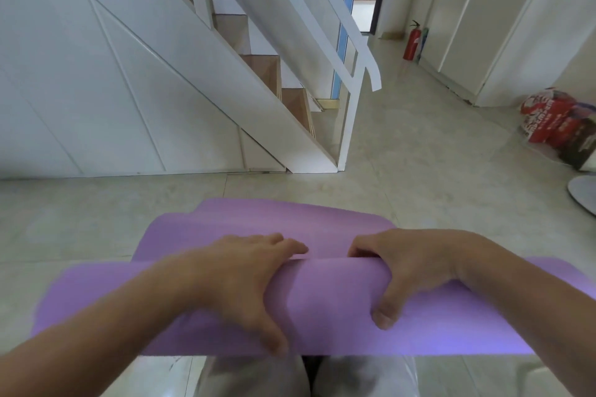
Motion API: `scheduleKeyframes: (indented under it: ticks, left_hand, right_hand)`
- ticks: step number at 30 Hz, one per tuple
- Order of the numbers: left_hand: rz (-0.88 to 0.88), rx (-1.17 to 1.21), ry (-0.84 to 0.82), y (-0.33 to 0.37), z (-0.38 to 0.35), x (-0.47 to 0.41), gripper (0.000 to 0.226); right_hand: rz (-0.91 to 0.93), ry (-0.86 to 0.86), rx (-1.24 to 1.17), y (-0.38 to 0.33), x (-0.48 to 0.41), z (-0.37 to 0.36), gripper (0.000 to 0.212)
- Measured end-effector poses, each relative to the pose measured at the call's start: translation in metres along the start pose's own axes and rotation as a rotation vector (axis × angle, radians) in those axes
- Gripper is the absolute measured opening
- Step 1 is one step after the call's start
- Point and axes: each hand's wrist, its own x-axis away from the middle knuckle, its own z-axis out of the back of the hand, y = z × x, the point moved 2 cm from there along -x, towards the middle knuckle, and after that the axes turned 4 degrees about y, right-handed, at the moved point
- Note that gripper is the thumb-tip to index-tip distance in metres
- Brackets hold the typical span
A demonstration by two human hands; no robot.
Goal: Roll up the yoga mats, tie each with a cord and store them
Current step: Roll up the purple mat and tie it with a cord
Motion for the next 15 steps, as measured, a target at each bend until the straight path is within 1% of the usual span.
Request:
scheduleKeyframes:
  ticks: [1, 2, 4, 5, 6, 7, 8, 9, 10, 11, 13, 15]
  left_hand:
    - [-0.032, -0.154, 0.099, 0.007, -0.006, 0.006, 0.122]
    - [-0.049, -0.273, 0.195, 0.013, -0.014, 0.009, 0.123]
    - [-0.046, -0.381, 0.332, 0.017, -0.026, 0.008, 0.113]
    - [-0.037, -0.374, 0.327, 0.016, -0.029, 0.006, 0.106]
    - [-0.027, -0.338, 0.292, 0.012, -0.028, 0.003, 0.101]
    - [-0.018, -0.282, 0.257, 0.008, -0.024, -0.001, 0.099]
    - [-0.009, -0.218, 0.224, 0.003, -0.019, -0.005, 0.099]
    - [0.008, -0.136, 0.189, -0.001, -0.012, -0.009, 0.099]
    - [0.029, -0.036, 0.144, -0.007, -0.007, -0.013, 0.098]
    - [0.049, 0.062, 0.088, -0.011, -0.003, -0.017, 0.095]
    - [0.071, 0.202, -0.030, -0.015, -0.001, -0.027, 0.088]
    - [0.089, 0.259, -0.100, -0.015, 0.000, -0.031, 0.087]
  right_hand:
    - [0.011, -0.023, -0.041, 0.002, -0.004, 0.000, 0.074]
    - [0.014, -0.042, -0.080, 0.003, -0.008, -0.002, 0.071]
    - [0.004, -0.073, -0.090, 0.002, -0.012, -0.006, 0.064]
    - [0.005, -0.072, -0.059, 0.001, -0.011, -0.008, 0.061]
    - [0.013, -0.046, -0.029, 0.000, -0.008, -0.008, 0.064]
    - [0.030, -0.001, 0.001, -0.001, -0.005, -0.007, 0.074]
    - [0.048, 0.050, 0.050, -0.003, -0.001, -0.006, 0.090]
    - [0.054, 0.094, 0.136, -0.006, 0.004, -0.006, 0.106]
    - [0.061, 0.136, 0.251, -0.010, 0.008, -0.008, 0.116]
    - [0.075, 0.178, 0.359, -0.013, 0.010, -0.013, 0.122]
    - [0.119, 0.236, 0.446, -0.017, 0.007, -0.022, 0.118]
    - [0.130, 0.247, 0.396, -0.017, 0.003, -0.023, 0.105]
